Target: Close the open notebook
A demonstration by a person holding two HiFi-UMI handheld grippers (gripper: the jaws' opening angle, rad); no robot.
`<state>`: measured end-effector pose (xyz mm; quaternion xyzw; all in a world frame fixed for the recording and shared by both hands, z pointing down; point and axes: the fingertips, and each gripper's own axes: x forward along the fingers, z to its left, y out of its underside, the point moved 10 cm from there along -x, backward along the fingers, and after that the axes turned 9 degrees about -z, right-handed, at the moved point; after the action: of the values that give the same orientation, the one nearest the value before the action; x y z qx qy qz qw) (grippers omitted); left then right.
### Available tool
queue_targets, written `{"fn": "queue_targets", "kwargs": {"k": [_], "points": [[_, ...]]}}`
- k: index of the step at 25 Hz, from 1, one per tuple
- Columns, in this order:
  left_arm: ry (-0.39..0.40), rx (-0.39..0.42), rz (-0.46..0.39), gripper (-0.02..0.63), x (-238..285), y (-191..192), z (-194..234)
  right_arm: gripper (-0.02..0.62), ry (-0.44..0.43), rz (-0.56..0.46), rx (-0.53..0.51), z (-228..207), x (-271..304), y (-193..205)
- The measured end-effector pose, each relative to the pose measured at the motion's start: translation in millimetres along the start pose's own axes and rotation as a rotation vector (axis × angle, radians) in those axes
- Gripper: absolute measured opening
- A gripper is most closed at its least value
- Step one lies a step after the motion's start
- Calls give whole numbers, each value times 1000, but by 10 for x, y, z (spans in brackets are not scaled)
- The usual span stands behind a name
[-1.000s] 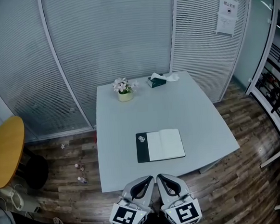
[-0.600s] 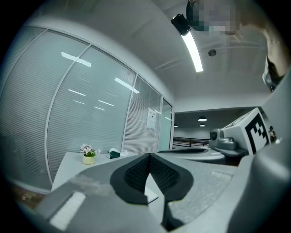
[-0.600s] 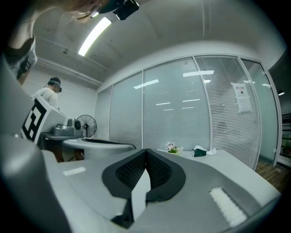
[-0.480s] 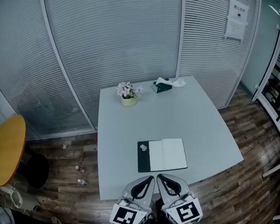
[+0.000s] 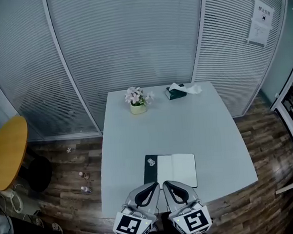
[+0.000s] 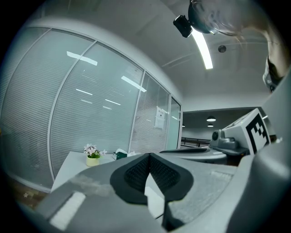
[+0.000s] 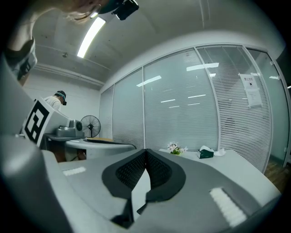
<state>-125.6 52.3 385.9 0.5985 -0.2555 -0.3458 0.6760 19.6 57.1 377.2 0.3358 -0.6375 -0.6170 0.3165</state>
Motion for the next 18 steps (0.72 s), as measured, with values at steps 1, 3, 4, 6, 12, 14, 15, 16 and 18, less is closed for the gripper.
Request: {"fn": "queue_targets", "kwargs": {"k": [1,3,4,6,12,14,15,16,18], "points": [[-5,1,-3,5,49,-6,15,3,-8,3,1,-47,33,-9],[-19,1,-10,5,154,-37,34,3,-23,-5,-1,-152,95,-29],[-27,2,-14,5,206,-52,38,3,-30,-9,0,-206,122,-38],[-41,3,-23,5,303,-72,44,3,-45,-17,2,-306,171,-55],[-93,15,-45,5,520,-96,23,3,-85,-37,5,-582,241,-105],[-109,24,-46,5,603,-102,14,3,-99,-40,8,-679,266,-109],[-116,26,-45,5,644,-102,5,3,-107,-41,11,-726,276,-106],[-122,28,-44,5,681,-97,-8,3,-116,-41,13,-770,280,-102],[-135,31,-43,5,753,-84,-41,3,-134,-39,13,-853,283,-95]]}}
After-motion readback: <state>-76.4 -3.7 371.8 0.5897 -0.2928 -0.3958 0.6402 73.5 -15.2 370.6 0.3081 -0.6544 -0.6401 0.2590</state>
